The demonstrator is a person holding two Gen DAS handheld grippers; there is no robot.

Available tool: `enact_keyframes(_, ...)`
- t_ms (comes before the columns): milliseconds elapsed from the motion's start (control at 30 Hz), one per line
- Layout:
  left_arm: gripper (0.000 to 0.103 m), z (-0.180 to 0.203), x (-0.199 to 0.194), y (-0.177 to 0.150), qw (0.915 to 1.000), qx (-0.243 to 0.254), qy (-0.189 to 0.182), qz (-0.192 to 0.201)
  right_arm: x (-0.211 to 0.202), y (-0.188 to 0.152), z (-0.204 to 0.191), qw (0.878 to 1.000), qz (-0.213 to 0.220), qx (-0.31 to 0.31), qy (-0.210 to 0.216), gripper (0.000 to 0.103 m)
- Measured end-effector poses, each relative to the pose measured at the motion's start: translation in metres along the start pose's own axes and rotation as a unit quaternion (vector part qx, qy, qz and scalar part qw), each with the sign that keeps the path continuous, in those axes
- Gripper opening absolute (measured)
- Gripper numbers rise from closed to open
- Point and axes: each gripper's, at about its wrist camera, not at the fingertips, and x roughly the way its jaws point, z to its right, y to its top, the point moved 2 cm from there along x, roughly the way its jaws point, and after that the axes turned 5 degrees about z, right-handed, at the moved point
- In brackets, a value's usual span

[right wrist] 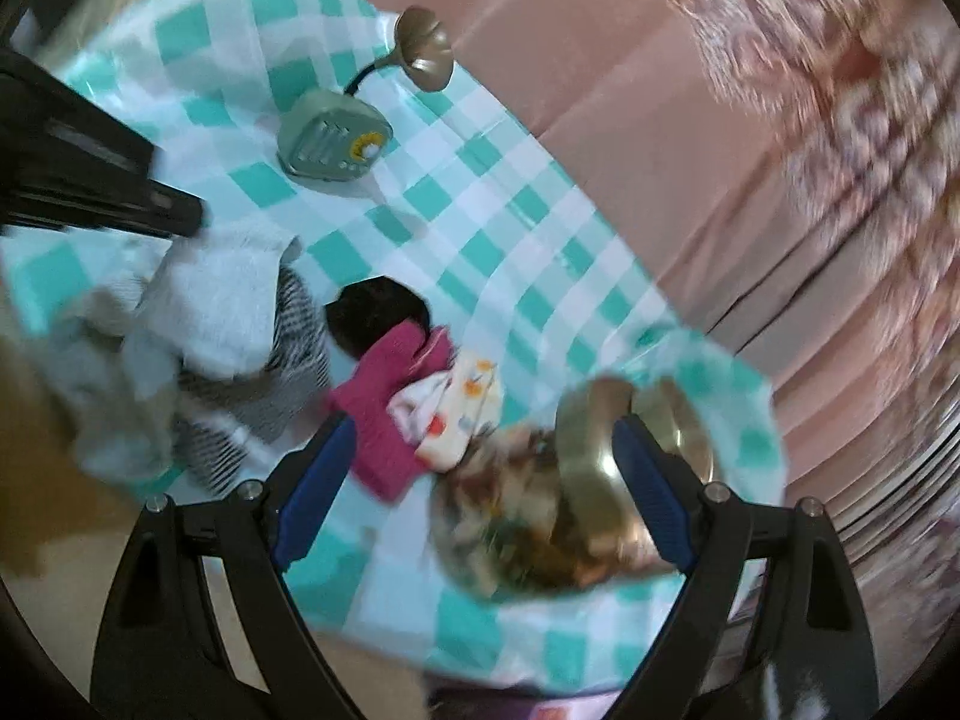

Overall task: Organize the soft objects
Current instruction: 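Grasp the white towel with the left tool while the right tool grasps the fruit-print cloth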

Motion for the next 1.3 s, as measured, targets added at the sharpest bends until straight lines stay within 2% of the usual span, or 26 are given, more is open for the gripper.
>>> enact_keyframes(100, 0.013, -0.008, -0.001, 0.002, 0.9999, -0.015, 0.001, 0.009, 0.026, 0.010, -0.014, 0.998, -0.028, -0.043, -0.026, 0.089)
enact_keyframes(233, 0.013, -0.014, 0.002, 0.002, 0.9996, -0.024, -0.005, 0.013, 0.062, 0.016, -0.028, 0.992, -0.082, -0.086, -0.030, 0.088)
enact_keyframes(400, 0.013, -0.020, 0.002, 0.002, 0.9994, -0.030, -0.009, 0.012, 0.099, 0.013, -0.038, 0.980, -0.150, -0.128, -0.018, 0.087)
enact_keyframes(467, 0.013, -0.020, 0.003, 0.002, 0.9994, -0.031, -0.011, 0.012, 0.111, 0.009, -0.043, 0.974, -0.178, -0.143, 0.001, 0.083)
enact_keyframes(567, 0.013, -0.021, 0.002, 0.001, 0.9994, -0.031, -0.013, 0.013, 0.126, 0.005, -0.043, 0.966, -0.209, -0.151, 0.015, 0.074)
enact_keyframes(700, 0.010, -0.022, 0.000, 0.001, 0.9991, -0.036, -0.019, 0.014, 0.143, -0.003, -0.040, 0.959, -0.243, -0.144, 0.039, 0.074)
enact_keyframes(800, 0.010, -0.022, 0.000, 0.001, 0.9989, -0.038, -0.023, 0.013, 0.149, -0.006, -0.039, 0.957, -0.252, -0.134, 0.051, 0.072)
enact_keyframes(900, 0.011, -0.022, 0.001, 0.001, 0.9987, -0.041, -0.028, 0.009, 0.155, -0.006, -0.037, 0.957, -0.255, -0.124, 0.062, 0.062)
enact_keyframes(967, 0.026, -0.020, 0.003, 0.001, 0.9985, -0.041, -0.037, 0.004, 0.157, -0.009, -0.038, 0.957, -0.255, -0.120, 0.069, 0.041)
enact_keyframes(1000, 0.049, -0.019, 0.004, 0.001, 0.9984, -0.040, -0.040, 0.001, 0.158, -0.010, -0.040, 0.957, -0.254, -0.120, 0.072, 0.038)
enact_keyframes(1033, 0.062, -0.017, 0.005, 0.000, 0.9985, -0.037, -0.041, -0.002, 0.157, -0.011, -0.042, 0.958, -0.251, -0.122, 0.071, 0.034)
enact_keyframes(1133, 0.063, -0.005, 0.006, -0.003, 0.9979, -0.014, -0.062, -0.009, 0.155, -0.011, -0.045, 0.959, -0.243, -0.125, 0.075, 0.022)
enact_keyframes(1167, 0.062, 0.001, 0.008, -0.004, 0.9978, 0.002, -0.065, -0.013, 0.156, -0.011, -0.045, 0.960, -0.240, -0.126, 0.073, 0.019)
enact_keyframes(1200, 0.055, 0.007, 0.012, -0.007, 0.9976, 0.020, -0.062, -0.022, 0.155, -0.011, -0.046, 0.961, -0.238, -0.126, 0.071, 0.019)
enact_keyframes(1233, 0.030, 0.011, 0.016, -0.010, 0.9973, 0.033, -0.057, -0.034, 0.155, -0.012, -0.046, 0.961, -0.235, -0.126, 0.069, 0.017)
enact_keyframes(1267, 0.017, 0.015, 0.021, -0.013, 0.9965, 0.043, -0.057, -0.044, 0.154, -0.011, -0.046, 0.962, -0.233, -0.126, 0.067, 0.015)
enact_keyframes(1300, 0.009, 0.017, 0.025, -0.016, 0.9959, 0.050, -0.055, -0.051, 0.153, -0.011, -0.045, 0.963, -0.230, -0.124, 0.066, 0.014)
